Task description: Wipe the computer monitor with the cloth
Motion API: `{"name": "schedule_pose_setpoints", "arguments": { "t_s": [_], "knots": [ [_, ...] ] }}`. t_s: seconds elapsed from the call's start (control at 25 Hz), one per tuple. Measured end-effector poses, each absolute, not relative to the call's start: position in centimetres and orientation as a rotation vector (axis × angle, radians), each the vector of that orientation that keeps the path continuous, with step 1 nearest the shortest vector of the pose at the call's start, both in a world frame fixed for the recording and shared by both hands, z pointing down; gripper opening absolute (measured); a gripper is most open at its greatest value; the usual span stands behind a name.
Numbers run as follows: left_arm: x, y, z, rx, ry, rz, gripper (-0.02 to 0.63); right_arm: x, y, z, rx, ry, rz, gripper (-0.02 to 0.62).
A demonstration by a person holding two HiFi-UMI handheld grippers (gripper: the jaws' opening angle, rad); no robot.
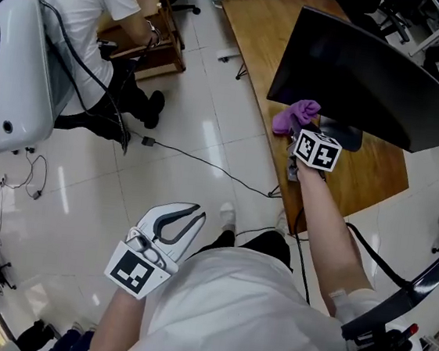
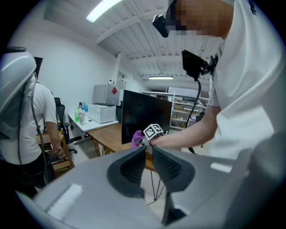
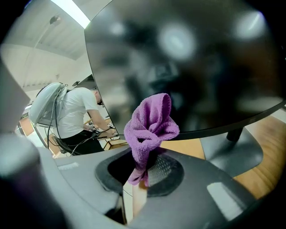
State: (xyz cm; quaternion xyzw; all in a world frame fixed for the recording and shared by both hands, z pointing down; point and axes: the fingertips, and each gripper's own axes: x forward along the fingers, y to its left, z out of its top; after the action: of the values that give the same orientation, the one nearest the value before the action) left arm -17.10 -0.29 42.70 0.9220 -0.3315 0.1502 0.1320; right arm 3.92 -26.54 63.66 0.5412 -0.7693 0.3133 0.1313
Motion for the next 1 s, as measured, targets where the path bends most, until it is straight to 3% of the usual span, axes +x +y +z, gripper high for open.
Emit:
{"name": "schedule_pose_setpoints", "arguments": {
  "t_s": [0.44, 1.0],
  "knots": [
    [-19.2, 0.4, 42.9, 2.641, -1.043, 0.42, 0.071, -1.8, -27.3, 63.2, 1.435, -2.304, 0.872, 0.055],
    [-19.6, 0.7, 43.4, 2.643, -1.049, 0.379, 0.071, -3.7, -27.3, 60.6, 1.395, -2.362, 0.819, 0.055]
  ]
}}
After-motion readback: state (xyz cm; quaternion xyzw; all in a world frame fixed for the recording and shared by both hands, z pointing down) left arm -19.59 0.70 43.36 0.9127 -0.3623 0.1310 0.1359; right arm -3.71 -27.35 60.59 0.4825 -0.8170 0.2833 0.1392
